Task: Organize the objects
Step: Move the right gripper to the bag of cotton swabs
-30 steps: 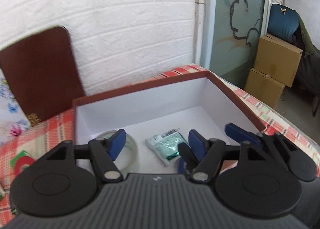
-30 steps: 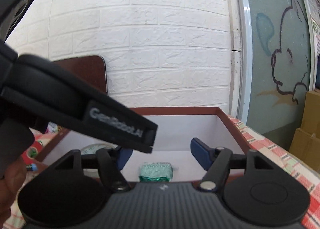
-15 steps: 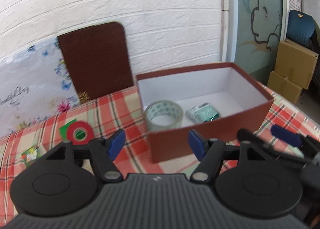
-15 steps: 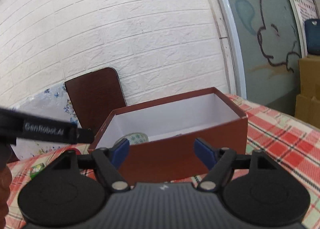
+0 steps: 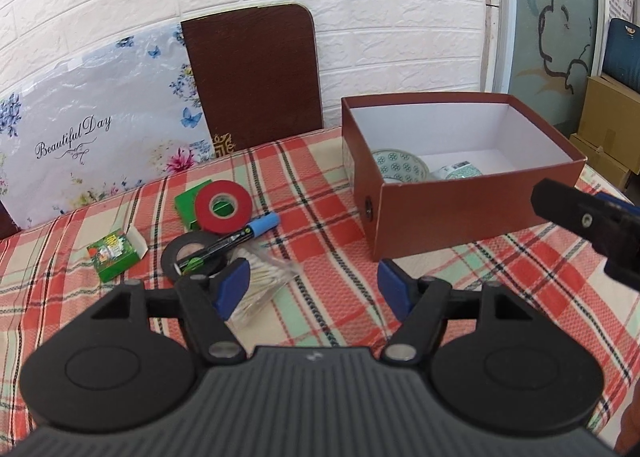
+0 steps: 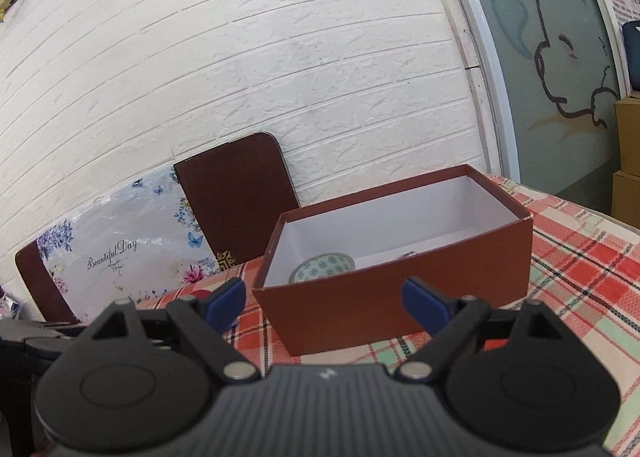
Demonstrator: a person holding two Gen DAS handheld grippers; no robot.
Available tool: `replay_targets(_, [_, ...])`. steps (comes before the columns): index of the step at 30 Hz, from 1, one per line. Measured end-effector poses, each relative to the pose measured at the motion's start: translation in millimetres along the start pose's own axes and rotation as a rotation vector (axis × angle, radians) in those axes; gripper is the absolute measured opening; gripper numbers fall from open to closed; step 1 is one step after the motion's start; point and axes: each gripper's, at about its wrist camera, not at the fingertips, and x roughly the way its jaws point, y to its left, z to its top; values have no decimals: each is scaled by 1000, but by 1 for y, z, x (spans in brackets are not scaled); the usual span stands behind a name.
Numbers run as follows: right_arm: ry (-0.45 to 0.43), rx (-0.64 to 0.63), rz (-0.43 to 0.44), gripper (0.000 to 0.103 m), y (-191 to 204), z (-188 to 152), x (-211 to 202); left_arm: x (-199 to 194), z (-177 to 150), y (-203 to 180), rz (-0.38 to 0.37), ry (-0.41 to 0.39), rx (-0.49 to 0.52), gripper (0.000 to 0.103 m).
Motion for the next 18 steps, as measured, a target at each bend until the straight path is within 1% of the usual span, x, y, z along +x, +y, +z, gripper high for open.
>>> replay_targets(8, [1,-65,15,88,30,-1,-7,-6,-15,26,6,-7,-38,76])
replay_targets(13, [34,-117,48,85,52,-8,-6,-7,-39,58,25,-5,-70,77])
replay_targets(14, [46,-131,58,85,57,-11,-5,-5,-46,68,39,-4,-79,77])
replay_targets(17, [95,-188,92,77,74,-25,3,5,-68,107,115,14,-128,78])
replay_targets(18, [122,-210,111,73,78,-32,8,9,-75,120,134,26,-153,78])
